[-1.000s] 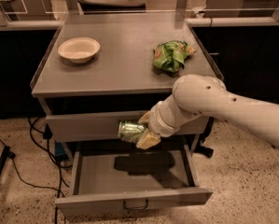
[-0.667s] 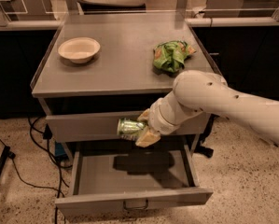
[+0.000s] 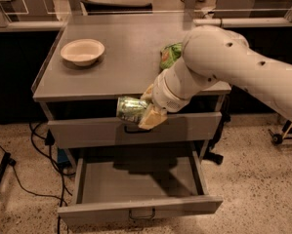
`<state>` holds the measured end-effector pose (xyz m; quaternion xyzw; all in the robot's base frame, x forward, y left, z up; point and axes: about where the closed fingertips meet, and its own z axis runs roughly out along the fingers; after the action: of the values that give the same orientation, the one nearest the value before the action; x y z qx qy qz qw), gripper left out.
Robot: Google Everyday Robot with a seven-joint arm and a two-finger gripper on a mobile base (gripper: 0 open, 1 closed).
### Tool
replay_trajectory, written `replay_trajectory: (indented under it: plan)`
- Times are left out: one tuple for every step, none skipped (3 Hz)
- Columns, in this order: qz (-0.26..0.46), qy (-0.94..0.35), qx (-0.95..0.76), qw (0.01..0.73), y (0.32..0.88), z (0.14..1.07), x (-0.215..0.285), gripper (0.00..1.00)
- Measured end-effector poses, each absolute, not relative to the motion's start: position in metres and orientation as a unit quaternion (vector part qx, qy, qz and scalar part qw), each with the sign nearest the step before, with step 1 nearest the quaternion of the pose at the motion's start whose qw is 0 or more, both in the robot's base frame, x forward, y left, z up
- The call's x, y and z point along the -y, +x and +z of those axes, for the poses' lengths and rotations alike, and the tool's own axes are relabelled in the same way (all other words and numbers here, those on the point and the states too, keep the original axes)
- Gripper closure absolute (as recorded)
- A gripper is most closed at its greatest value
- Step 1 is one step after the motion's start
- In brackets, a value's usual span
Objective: Pick green can from middle drawer and place on counter
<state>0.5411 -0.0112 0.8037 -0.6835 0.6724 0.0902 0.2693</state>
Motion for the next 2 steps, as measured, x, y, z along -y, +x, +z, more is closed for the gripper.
replay_trajectory:
  plan:
    - [0.06,-0.695,-0.653,0.296,0.575,0.843,-0.001,1.0]
    - [0.043,-0.709,-0.623,0.328,0.619,0.873,-0.041,1.0]
